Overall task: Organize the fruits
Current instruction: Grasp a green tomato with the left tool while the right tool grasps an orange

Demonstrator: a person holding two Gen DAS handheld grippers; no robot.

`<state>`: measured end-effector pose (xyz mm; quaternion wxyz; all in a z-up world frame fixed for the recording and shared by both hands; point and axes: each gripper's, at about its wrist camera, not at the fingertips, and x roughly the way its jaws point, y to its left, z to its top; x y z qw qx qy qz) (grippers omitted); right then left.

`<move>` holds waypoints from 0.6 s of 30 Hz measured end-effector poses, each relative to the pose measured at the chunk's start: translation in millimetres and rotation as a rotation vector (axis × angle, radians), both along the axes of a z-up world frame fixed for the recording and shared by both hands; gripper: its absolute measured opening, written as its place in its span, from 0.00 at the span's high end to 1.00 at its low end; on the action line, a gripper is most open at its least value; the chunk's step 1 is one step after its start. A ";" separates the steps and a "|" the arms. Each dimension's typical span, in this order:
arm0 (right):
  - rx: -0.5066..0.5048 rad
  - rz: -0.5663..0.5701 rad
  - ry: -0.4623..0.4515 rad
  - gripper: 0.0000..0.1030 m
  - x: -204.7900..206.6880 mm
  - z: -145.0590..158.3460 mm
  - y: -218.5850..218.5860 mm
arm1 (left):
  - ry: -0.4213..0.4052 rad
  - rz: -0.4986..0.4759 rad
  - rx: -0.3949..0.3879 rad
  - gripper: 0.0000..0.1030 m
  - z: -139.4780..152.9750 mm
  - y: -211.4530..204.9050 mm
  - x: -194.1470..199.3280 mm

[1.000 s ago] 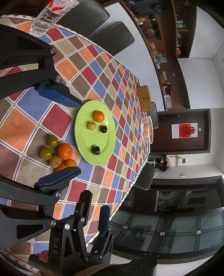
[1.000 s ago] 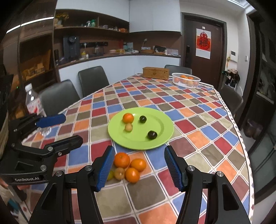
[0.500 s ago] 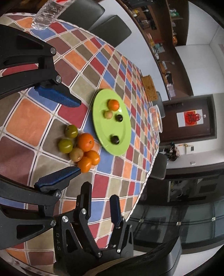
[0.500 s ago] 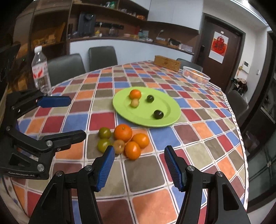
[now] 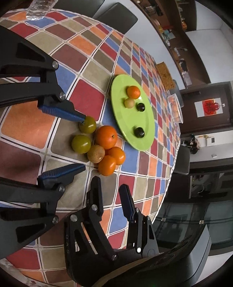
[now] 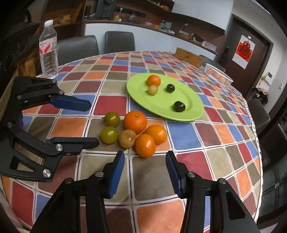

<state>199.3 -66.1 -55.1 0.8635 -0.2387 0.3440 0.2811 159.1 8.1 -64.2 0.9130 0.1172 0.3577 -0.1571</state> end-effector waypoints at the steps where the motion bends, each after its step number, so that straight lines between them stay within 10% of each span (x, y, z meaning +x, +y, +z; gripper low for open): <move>1: -0.002 0.001 0.005 0.56 1.4 -1.8 0.8 | 0.008 -0.002 -0.002 0.58 -1.8 -0.3 1.8; 18: -0.002 0.007 0.075 0.64 28.7 -19.0 3.6 | 0.104 0.008 -0.037 0.67 -19.6 -5.2 30.8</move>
